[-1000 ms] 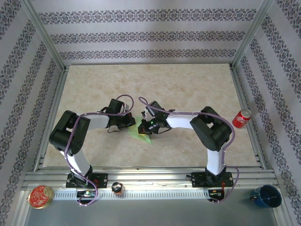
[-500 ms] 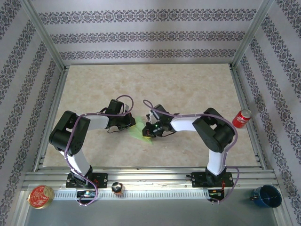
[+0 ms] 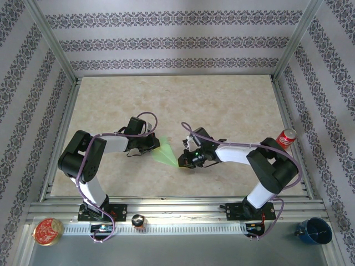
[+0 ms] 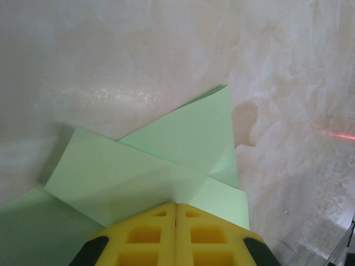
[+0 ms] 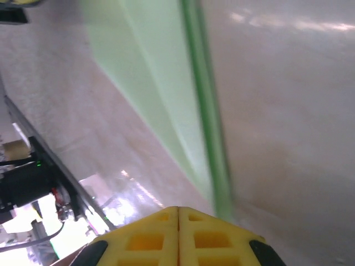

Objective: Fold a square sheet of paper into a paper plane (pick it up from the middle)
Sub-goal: Fourth fold the wing at the center of the table.

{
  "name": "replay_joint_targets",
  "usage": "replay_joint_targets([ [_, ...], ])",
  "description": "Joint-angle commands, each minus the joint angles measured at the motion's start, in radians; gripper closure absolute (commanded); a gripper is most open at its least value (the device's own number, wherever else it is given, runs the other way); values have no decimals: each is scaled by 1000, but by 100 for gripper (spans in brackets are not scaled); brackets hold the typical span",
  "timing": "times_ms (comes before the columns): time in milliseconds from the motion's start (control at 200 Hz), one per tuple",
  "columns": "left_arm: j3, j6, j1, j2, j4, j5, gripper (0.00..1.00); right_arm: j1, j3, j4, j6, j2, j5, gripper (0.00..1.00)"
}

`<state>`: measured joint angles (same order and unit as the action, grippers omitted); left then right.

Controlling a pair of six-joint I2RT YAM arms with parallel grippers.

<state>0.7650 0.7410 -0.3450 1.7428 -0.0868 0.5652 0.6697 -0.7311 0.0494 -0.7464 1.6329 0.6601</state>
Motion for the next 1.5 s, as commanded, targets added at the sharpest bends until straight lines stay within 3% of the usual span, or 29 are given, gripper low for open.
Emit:
replay_joint_targets([
  [0,-21,1,11,31,62,-61,98,2,-69,-17,-6,22,34,91],
  [250,-19,6,11,31,60,-57,98,8,-50,-22,-8,137,23,92],
  [555,-11,14,13,47,51,-49,98,-7,144,-25,4,19,33,92],
  [799,-14,21,13,42,48,-43,98,-22,57,-38,-9,-84,74,92],
  [1219,-22,33,13,30,27,-43,98,-18,-243,-59,-43,245,49,94],
  [1499,20,-13,45,35,48,-59,97,-20,-128,-41,10,281,-28,100],
])
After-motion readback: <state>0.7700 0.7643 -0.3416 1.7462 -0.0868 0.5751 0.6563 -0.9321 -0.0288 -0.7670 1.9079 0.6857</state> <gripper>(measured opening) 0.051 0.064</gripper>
